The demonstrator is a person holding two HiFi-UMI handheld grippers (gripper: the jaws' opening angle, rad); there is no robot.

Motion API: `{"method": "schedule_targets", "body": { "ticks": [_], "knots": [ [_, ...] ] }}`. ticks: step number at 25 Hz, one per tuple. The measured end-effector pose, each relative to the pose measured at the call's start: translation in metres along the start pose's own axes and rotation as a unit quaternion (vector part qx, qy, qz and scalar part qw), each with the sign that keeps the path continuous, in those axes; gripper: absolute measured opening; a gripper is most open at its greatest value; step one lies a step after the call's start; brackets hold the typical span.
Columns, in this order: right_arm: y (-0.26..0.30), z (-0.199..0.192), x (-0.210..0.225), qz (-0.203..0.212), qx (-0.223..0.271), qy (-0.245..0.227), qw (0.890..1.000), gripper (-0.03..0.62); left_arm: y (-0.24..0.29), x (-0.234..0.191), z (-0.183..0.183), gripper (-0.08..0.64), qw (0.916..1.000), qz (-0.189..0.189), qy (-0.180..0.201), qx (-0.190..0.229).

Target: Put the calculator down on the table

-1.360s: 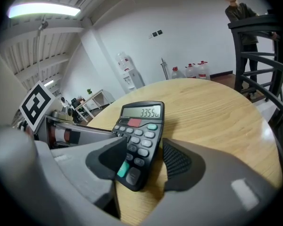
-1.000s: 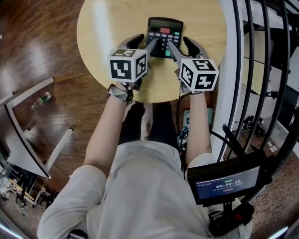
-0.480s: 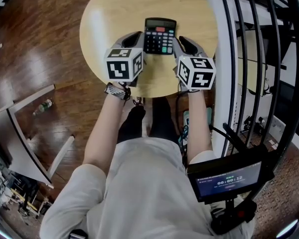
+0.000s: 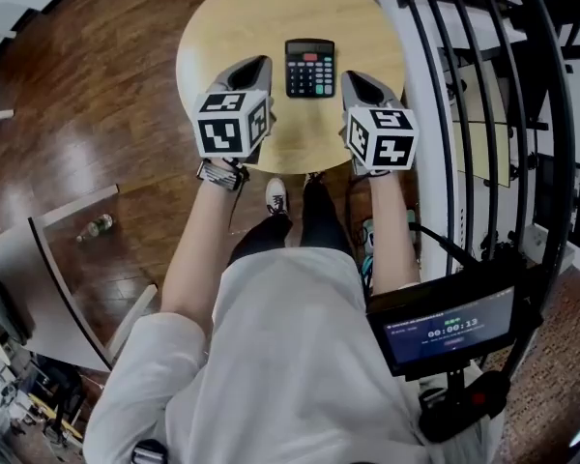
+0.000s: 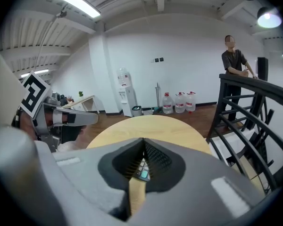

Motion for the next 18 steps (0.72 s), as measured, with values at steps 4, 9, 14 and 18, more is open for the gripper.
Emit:
{"method": "schedule_targets", "body": {
  "ticks": [4,9,14,18],
  "knots": [
    [-0.026,0.012,-0.011,-0.016,0.022,0.0,1.0,0.005,-0.028,0.004,0.014,0.006,0.9995,-0.006,0.02,0.025],
    [-0.059,0.03,-0.024,-0.022,0.048,-0.003,0.999,0.005,-0.054,0.014,0.025,0.006,0.9984,-0.017,0.035,0.042],
    [-0.087,0.045,-0.026,-0.025,0.077,-0.01,0.997,0.005,-0.073,0.032,0.034,0.006,0.9966,-0.024,0.051,0.061],
    [-0.112,0.055,-0.035,-0.026,0.102,-0.015,0.994,0.005,-0.097,0.045,0.042,0.006,0.9939,-0.025,0.068,0.083]
  ]
}}
Point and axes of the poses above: the fingertips, and each gripper's own axes: y forward along the fingers, x to its right, z out of its top, the point moved 5 cm from there along -y, backward along the fingers, and after that the axes turned 1 degree about -z, right-handed, at the moved point
